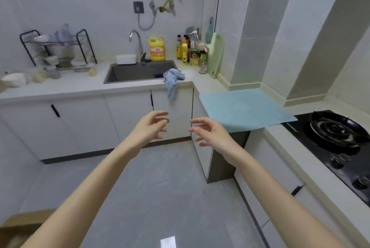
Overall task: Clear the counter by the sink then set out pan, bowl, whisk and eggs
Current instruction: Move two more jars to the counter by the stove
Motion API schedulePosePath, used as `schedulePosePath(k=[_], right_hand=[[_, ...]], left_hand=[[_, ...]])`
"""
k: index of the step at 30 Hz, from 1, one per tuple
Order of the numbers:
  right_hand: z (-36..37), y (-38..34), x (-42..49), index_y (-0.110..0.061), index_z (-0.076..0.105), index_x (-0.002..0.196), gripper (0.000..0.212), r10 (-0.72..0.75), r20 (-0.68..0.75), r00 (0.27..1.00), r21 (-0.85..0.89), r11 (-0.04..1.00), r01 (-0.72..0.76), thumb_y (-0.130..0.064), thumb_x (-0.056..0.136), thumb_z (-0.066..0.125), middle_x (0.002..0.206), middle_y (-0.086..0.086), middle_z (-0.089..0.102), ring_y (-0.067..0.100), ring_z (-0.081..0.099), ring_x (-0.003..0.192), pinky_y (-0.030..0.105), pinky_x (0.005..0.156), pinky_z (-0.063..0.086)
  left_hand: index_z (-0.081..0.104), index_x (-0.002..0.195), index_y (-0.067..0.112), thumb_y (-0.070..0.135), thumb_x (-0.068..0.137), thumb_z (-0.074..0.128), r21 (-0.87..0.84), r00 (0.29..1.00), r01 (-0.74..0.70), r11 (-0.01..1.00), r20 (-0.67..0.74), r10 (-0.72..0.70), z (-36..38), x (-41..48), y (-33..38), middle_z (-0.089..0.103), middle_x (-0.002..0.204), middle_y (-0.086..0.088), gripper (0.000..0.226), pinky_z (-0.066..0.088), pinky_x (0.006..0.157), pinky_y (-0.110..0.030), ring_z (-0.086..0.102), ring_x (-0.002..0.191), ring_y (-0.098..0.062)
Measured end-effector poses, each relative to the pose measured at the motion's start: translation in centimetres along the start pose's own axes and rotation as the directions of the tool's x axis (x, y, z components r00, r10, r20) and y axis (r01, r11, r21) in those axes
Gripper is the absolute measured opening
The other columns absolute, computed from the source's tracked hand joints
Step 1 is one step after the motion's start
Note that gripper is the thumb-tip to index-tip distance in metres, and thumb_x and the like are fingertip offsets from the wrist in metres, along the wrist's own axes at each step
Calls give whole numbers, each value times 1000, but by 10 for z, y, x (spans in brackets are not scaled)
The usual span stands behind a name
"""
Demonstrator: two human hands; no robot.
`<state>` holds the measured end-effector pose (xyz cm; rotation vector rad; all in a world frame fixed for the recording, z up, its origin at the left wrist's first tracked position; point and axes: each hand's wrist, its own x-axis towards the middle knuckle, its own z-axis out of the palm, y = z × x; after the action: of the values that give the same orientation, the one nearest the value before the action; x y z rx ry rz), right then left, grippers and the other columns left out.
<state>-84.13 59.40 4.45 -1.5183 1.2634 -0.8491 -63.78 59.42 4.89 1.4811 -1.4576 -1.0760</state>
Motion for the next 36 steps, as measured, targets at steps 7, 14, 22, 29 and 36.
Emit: schedulePosePath(k=[7,14,22,29,36], right_hand=[[122,-48,79,-20,58,121,25,-86,125,988,10,996,85,-17,97,51,113,2,65,15,62,84,24,72,53],[207,-73,157,-23,57,123,29,-171,228,959,-21,983,180,-16,96,50,115,-5,63,12,62,90,23,71,54],[269,-92,275,-24,57,121,27,-205,326,923,-19,975,224,-15,96,50,113,-5,63,13,62,88,24,71,54],[314,-116,403,-23,57,120,27,-208,404,891,-21,971,237,-15,95,50,113,-3,63,17,62,90,28,74,54],[369,-142,514,-23,58,120,29,-230,460,858,-16,964,267,-13,94,50,114,-2,62,21,62,89,27,71,53]], left_hand=[[49,130,24,21,99,46,-10,983,54,998,-176,-55,-133,6,-43,60,119,2,31,52,77,-23,62,100,-12],[48,132,22,21,99,47,-41,938,85,996,-332,-94,-221,32,-79,57,124,-1,33,51,77,-21,60,102,-12],[51,128,22,22,98,49,-67,893,111,991,-432,-130,-297,113,-113,59,122,-2,30,53,81,-25,61,102,-14],[53,125,21,19,97,48,-91,848,120,989,-508,-150,-371,209,-121,60,120,-4,28,52,82,-29,61,105,-19],[53,126,21,15,97,46,-125,783,146,981,-592,-192,-443,282,-142,60,119,0,30,52,81,-28,60,104,-16]])
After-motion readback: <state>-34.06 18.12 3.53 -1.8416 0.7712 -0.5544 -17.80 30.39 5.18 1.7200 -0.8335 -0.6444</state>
